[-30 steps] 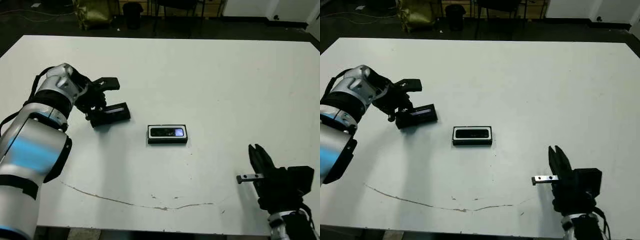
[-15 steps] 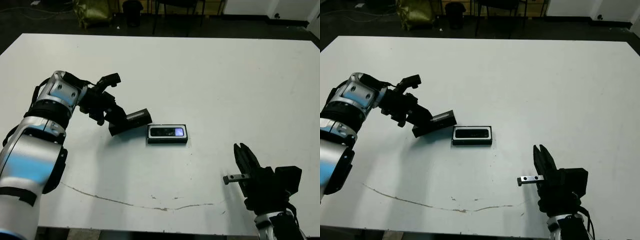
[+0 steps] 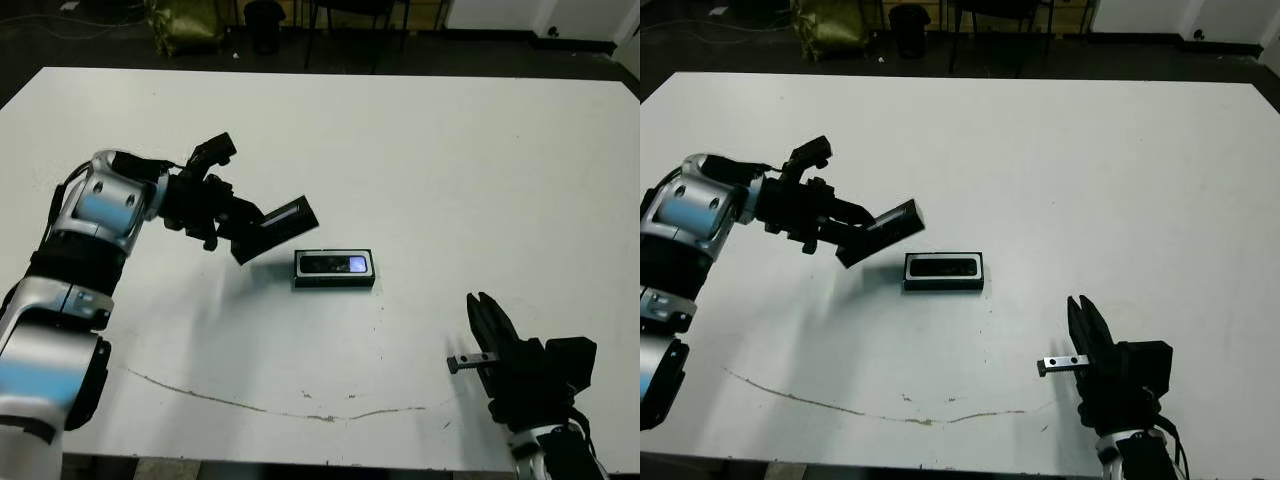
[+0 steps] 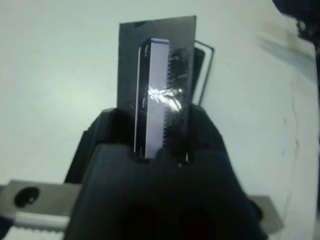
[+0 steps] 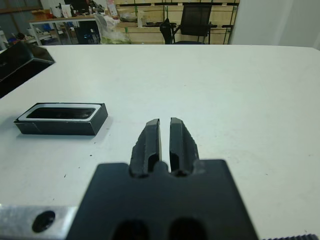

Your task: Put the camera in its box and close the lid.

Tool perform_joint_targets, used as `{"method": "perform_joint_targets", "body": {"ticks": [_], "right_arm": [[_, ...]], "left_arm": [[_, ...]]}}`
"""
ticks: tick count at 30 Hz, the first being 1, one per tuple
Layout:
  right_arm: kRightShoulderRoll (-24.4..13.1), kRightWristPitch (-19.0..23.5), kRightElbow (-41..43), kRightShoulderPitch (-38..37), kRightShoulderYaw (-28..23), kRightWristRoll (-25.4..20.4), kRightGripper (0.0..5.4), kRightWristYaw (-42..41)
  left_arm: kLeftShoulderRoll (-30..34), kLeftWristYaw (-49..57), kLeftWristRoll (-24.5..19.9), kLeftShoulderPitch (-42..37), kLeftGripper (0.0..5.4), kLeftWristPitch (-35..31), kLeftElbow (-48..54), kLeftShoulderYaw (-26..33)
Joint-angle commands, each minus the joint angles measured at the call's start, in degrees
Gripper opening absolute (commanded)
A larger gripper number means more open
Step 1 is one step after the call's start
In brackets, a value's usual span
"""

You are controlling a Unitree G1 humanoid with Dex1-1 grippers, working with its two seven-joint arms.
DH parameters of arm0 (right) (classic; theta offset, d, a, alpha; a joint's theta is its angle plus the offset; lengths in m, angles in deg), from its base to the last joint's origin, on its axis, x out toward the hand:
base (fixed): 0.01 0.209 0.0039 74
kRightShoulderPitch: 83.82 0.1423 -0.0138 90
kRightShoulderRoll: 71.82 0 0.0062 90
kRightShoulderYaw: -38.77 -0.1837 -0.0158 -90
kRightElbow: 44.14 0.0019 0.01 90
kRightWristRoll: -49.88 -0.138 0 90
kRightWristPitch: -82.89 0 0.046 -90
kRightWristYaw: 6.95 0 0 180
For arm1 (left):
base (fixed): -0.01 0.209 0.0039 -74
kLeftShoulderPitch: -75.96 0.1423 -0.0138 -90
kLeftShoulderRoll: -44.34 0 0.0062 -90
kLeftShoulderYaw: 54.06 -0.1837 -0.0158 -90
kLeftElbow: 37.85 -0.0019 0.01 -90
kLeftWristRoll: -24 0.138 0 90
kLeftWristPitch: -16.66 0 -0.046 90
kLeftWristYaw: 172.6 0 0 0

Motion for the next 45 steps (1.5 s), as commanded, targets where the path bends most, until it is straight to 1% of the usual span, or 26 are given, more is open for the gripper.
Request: {"method": "perform_joint_targets", "body": {"ticks": [1,5,6,10,13,16,19,21,27,30,32,34,39,41,45], "right_arm": [[0.81,0.81,-0.21,-2.69,0.36,-0.10,0.00,0.19],[0.80,-0.98,-2.56,-2.11,-0.18,-0.97,0.00,-0.78],[0.71,-0.63,-2.64,-2.01,-0.33,-1.00,0.00,-0.71],[0.86,-1.48,-2.79,-2.00,-0.67,-2.79,0.00,-1.70],[0.78,-1.14,-1.67,-2.34,-0.40,-2.36,0.00,-1.37],[0.94,-2.37,-2.38,-2.20,-0.25,-2.73,0.00,-1.87],[0.74,-1.87,-1.92,-2.21,0.13,-2.11,0.00,-1.45],[0.79,-2.80,-2.38,-2.16,0.15,-2.32,0.00,-1.82],[1.20,-1.10,-1.98,-2.46,0.44,-2.34,0.00,-0.60],[1.02,1.12,0.82,-3.30,1.23,-1.63,0.00,0.56],[0.71,2.74,2.50,-3.61,1.78,-0.16,0.00,1.65],[0.87,3.79,2.94,-3.65,1.93,0.12,0.00,2.21],[1.09,2.48,0.02,-2.73,1.56,0.31,0.00,1.92],[1.10,2.88,0.11,-2.76,1.70,0.63,0.00,2.16],[1.02,1.29,-1.25,-2.77,1.50,0.31,0.00,1.39]], "left_arm": [[-0.32,5.77,-2.05,4.75,1.95,-0.62,5.56,1.80],[-0.61,10.00,-3.91,7.48,1.95,1.82,8.93,1.89],[-0.64,10.44,-4.45,7.78,1.95,1.82,9.32,1.68],[-0.71,11.09,-6.51,8.37,1.95,0.36,10.46,0.64],[-0.74,11.38,-7.65,8.77,1.95,-1.39,11.72,-0.62],[-0.36,10.88,-8.42,8.98,1.95,-2.30,12.82,-2.26],[-0.23,10.26,-9.48,8.31,1.95,-5.60,12.88,-3.64],[-0.21,9.89,-9.85,7.80,1.95,-6.64,12.61,-4.58],[0.21,7.30,-9.43,5.26,1.95,-7.13,9.54,-8.30],[0.12,6.46,-8.79,4.49,1.95,-4.81,7.92,-9.75],[-0.02,6.27,-7.48,4.10,1.95,-1.07,6.56,-10.87],[-0.25,6.21,-6.01,3.62,1.95,3.14,4.75,-11.65],[-0.62,6.36,-2.12,2.10,1.95,12.88,1.25,-13.34],[-0.90,6.09,-0.99,1.58,1.95,17.13,-0.08,-13.66],[-1.13,5.83,0.71,0.55,1.95,21.07,-0.82,-14.11]]}}
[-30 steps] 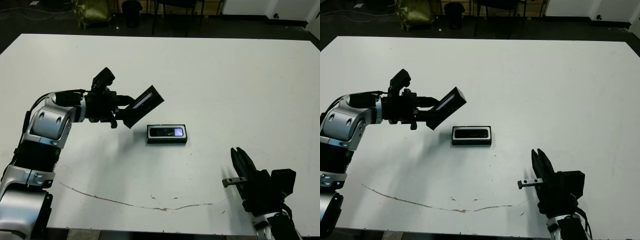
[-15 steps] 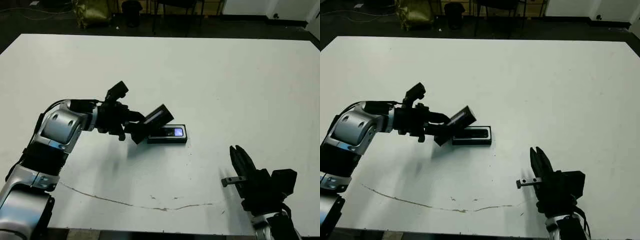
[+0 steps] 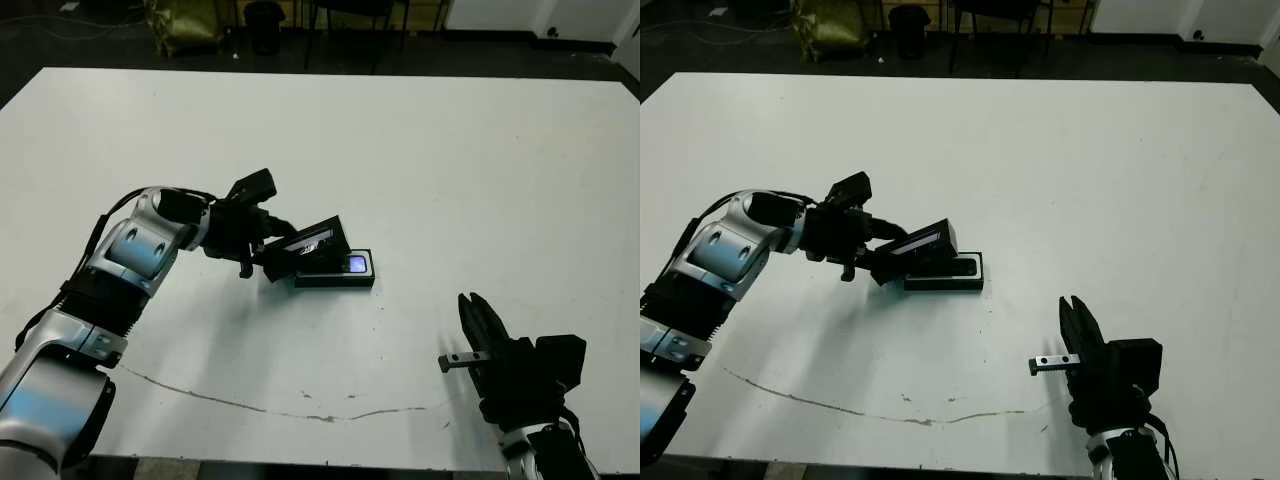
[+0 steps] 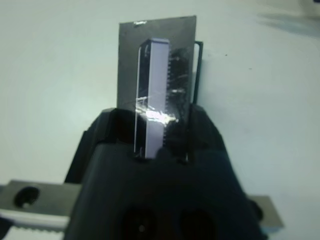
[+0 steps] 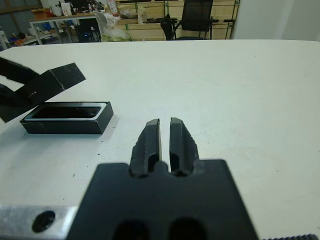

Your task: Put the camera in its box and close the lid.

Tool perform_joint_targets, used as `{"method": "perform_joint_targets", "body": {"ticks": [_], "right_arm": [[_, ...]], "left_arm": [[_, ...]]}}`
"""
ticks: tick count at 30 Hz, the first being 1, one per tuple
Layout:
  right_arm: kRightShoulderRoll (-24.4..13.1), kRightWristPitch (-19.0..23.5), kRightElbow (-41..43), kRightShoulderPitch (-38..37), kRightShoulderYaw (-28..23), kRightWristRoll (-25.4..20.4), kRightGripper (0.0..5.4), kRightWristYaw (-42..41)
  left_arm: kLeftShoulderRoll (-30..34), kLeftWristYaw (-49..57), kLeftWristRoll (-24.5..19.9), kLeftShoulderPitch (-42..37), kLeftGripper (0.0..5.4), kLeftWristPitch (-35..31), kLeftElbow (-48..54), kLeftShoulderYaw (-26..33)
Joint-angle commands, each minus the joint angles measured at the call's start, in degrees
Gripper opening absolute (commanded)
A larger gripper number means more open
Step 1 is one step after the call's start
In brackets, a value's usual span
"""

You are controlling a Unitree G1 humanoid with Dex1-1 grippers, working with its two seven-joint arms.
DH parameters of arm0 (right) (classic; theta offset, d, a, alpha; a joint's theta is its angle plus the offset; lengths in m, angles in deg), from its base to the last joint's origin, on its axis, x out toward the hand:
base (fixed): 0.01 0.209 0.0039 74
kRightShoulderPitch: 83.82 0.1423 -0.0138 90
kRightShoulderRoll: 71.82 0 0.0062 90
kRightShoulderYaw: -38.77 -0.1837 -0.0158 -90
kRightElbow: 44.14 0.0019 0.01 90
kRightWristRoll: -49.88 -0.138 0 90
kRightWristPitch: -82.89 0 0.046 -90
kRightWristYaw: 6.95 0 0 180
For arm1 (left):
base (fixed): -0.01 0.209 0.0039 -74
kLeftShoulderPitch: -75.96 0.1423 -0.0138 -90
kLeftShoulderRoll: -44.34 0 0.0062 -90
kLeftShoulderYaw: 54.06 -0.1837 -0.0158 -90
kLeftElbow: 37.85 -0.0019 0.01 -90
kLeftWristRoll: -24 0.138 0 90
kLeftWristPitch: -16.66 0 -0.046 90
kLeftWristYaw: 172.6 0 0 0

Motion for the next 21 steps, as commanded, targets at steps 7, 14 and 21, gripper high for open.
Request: {"method": "perform_joint_targets", "body": {"ticks": [7,14,21], "right_arm": [[1.07,-1.38,-3.24,-2.58,-0.66,-0.29,0.00,-0.23],[0.56,-1.36,-2.63,-2.69,-0.32,0.11,0.00,-0.54],[1.23,-2.64,-4.52,-2.35,-0.74,-1.38,0.00,-1.10]], "left_arm": [[-0.14,-2.27,0.12,-0.55,1.95,0.06,0.78,0.56],[-0.66,-4.04,-5.22,0.46,1.95,-12.01,4.41,2.67],[-0.73,-2.50,-7.01,1.39,1.95,-16.16,6.85,3.03]]}}
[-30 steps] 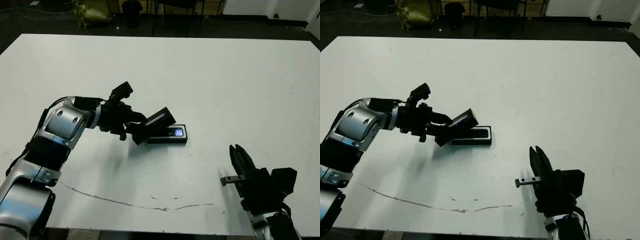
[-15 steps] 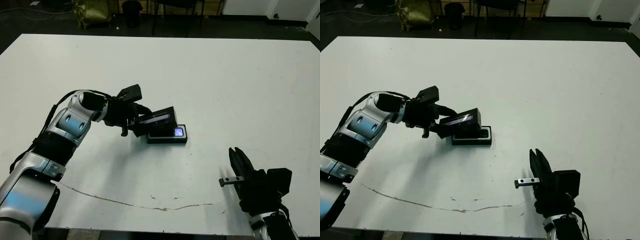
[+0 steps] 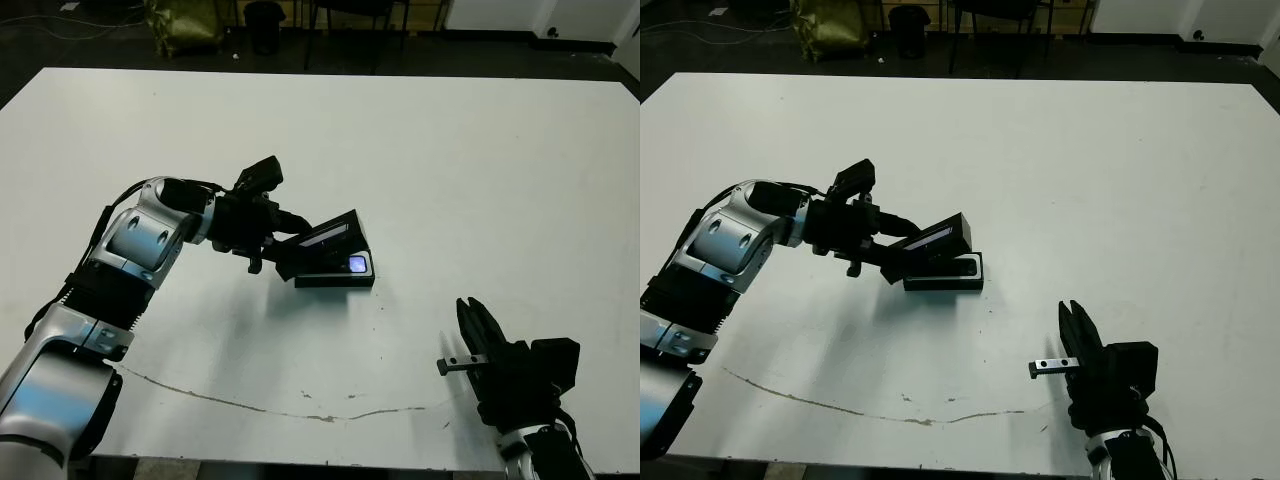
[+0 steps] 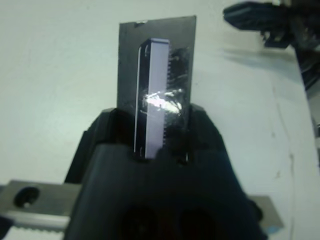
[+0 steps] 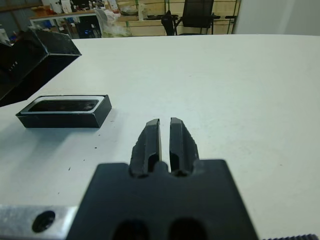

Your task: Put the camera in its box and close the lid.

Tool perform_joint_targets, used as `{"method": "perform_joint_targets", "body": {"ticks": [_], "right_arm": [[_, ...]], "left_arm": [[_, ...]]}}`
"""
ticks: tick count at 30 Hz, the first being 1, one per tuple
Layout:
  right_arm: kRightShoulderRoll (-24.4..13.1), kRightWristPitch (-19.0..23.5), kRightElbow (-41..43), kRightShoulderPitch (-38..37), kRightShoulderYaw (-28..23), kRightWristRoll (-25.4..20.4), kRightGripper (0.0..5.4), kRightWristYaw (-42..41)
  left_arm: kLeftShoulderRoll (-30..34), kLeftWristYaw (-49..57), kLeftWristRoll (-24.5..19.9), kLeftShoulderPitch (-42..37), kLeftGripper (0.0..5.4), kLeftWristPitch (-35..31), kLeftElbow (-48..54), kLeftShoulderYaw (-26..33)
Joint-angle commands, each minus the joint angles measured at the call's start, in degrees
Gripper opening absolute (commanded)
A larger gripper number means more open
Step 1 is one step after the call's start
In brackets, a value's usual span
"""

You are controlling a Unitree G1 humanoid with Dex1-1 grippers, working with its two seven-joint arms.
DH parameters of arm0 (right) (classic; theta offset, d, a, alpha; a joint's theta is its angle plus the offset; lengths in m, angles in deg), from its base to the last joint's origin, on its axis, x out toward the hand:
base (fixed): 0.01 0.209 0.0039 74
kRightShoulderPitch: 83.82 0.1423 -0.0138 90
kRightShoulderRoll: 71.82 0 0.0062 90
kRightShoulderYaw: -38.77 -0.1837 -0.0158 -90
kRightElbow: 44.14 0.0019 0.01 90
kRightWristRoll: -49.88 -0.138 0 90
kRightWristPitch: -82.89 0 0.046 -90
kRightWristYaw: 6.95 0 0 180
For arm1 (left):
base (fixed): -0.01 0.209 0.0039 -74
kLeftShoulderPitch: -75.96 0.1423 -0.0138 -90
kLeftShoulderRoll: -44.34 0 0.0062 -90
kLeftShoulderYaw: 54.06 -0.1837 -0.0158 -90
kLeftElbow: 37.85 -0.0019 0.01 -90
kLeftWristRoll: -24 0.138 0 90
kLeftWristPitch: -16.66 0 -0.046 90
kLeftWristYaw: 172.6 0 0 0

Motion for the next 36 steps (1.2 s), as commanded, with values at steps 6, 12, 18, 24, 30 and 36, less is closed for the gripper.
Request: {"method": "perform_joint_targets", "body": {"ticks": [6,12,18,24,30,36], "right_arm": [[0.53,2.05,1.60,-3.29,0.31,0.21,0.00,0.91],[0.97,3.23,1.14,-3.03,0.54,0.77,0.00,1.80],[0.89,2.51,0.67,-2.84,0.59,0.61,0.00,1.45],[1.10,3.32,1.19,-2.54,0.98,0.97,0.00,2.10],[0.94,2.04,0.12,-2.34,0.96,0.89,0.00,1.51],[1.18,2.79,0.44,-2.44,0.96,0.63,0.00,1.81]], "left_arm": [[0.74,1.41,2.78,1.46,1.95,5.39,0.24,-1.59],[0.77,1.20,5.31,1.19,1.95,11.75,-1.69,-2.48],[0.90,1.07,6.72,1.14,1.95,15.68,-2.09,-2.74],[0.91,0.94,6.53,1.20,1.95,16.50,-1.78,-2.52],[0.84,0.43,6.23,1.23,1.95,16.34,-2.22,-2.54],[0.60,0.40,6.48,1.16,1.95,16.56,-2.66,-2.78]]}}
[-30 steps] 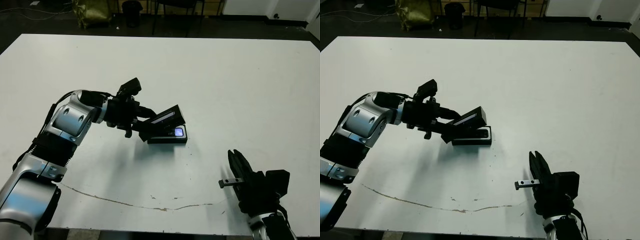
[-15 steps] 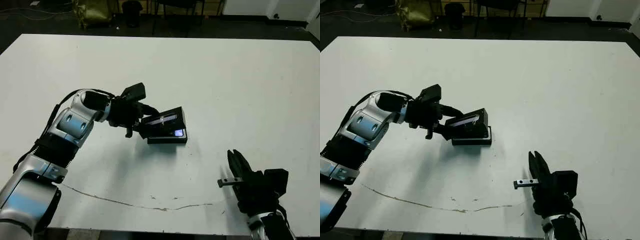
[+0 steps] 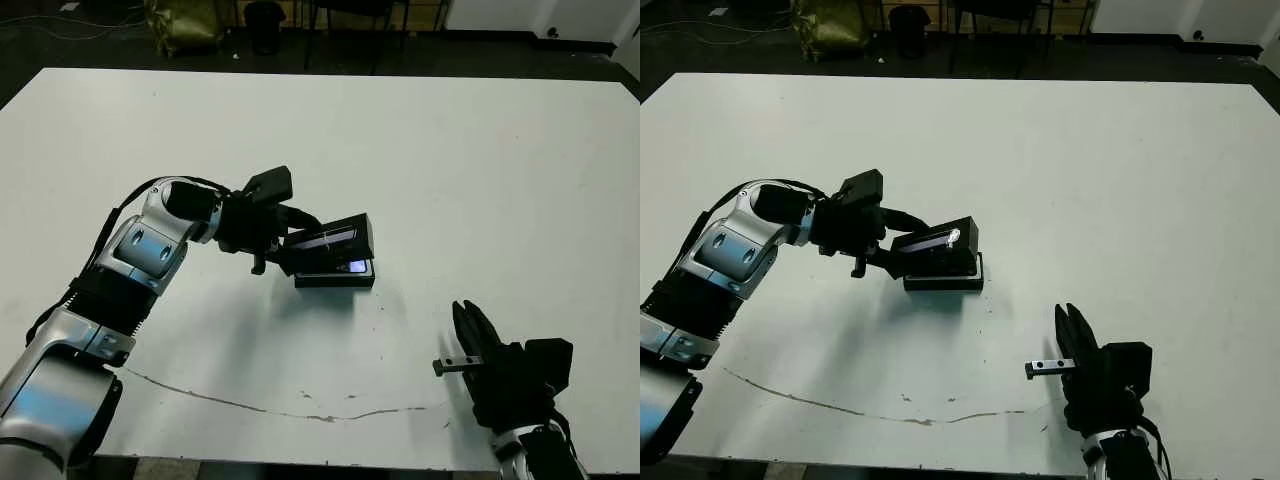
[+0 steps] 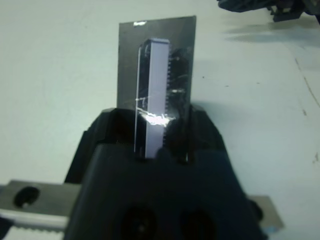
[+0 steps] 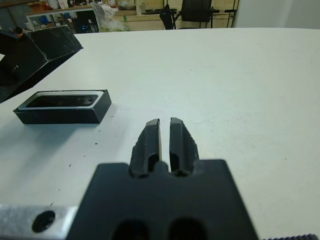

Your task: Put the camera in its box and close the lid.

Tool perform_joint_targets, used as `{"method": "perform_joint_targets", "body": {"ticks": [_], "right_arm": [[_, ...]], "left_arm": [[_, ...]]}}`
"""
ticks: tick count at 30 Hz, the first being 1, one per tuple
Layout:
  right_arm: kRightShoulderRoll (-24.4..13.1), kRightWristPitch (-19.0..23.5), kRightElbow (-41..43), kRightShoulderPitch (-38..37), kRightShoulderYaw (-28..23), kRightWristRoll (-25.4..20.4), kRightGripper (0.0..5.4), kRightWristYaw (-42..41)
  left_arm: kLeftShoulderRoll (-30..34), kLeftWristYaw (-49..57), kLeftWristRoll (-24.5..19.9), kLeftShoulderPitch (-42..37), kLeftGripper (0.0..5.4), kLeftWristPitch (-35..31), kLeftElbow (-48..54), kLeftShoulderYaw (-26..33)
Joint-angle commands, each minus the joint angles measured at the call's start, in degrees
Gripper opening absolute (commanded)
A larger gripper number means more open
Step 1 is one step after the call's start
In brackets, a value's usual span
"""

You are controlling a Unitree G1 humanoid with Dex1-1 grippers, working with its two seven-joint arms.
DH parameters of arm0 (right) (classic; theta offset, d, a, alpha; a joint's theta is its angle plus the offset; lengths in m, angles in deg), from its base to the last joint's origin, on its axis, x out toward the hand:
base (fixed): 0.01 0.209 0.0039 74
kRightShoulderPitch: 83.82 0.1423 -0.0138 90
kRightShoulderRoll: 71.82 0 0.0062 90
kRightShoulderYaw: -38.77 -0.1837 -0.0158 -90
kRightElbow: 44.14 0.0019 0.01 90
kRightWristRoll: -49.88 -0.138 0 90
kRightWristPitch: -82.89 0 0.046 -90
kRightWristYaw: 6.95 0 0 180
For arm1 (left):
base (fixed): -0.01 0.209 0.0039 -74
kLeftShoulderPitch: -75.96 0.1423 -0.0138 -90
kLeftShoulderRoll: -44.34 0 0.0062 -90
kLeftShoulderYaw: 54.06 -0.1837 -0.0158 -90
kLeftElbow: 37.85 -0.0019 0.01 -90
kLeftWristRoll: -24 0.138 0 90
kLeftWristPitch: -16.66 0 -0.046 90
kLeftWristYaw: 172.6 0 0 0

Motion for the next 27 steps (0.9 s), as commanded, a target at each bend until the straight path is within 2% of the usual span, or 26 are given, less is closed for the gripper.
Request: {"method": "perform_joint_targets", "body": {"ticks": [1,6,8,11,13,17,21,24,27], "right_arm": [[1.01,-0.78,-1.37,-2.38,-0.63,-1.17,0.00,-0.65],[1.20,0.83,-0.15,-2.66,-0.35,-0.87,0.00,0.43],[1.19,-0.58,-2.01,-2.21,-0.72,-0.87,0.00,0.02],[0.96,0.02,-1.63,-2.28,-0.70,-0.97,0.00,-0.12],[0.87,1.74,-0.39,-2.47,-0.51,-0.46,0.00,0.58],[1.36,-1.26,-2.27,-2.22,-1.14,-2.87,0.00,-1.40],[1.22,0.66,-1.98,-2.19,-0.96,-1.12,0.00,0.24],[1.36,3.04,-0.61,-2.38,-0.91,-1.61,0.00,0.94],[1.41,2.66,-0.24,-2.60,-0.89,-1.92,0.00,0.70]], "left_arm": [[0.50,-0.26,1.01,0.82,1.95,0.14,-0.91,-0.47],[0.21,0.19,1.90,1.00,1.95,1.79,-1.61,-0.65],[0.02,0.02,1.93,0.95,1.95,1.66,-2.17,-0.69],[-0.17,0.06,2.26,0.81,1.95,2.58,-3.14,-0.82],[-0.32,0.16,2.30,0.74,1.95,3.01,-3.57,-0.79],[-0.75,0.68,2.52,0.82,1.95,3.75,-4.38,-0.73],[-1.20,0.97,3.15,0.92,1.95,4.16,-4.94,-0.90],[-1.66,1.16,3.31,1.15,1.95,4.10,-5.04,-0.95],[-2.18,1.31,3.29,1.35,1.95,3.98,-5.24,-0.91]]}}
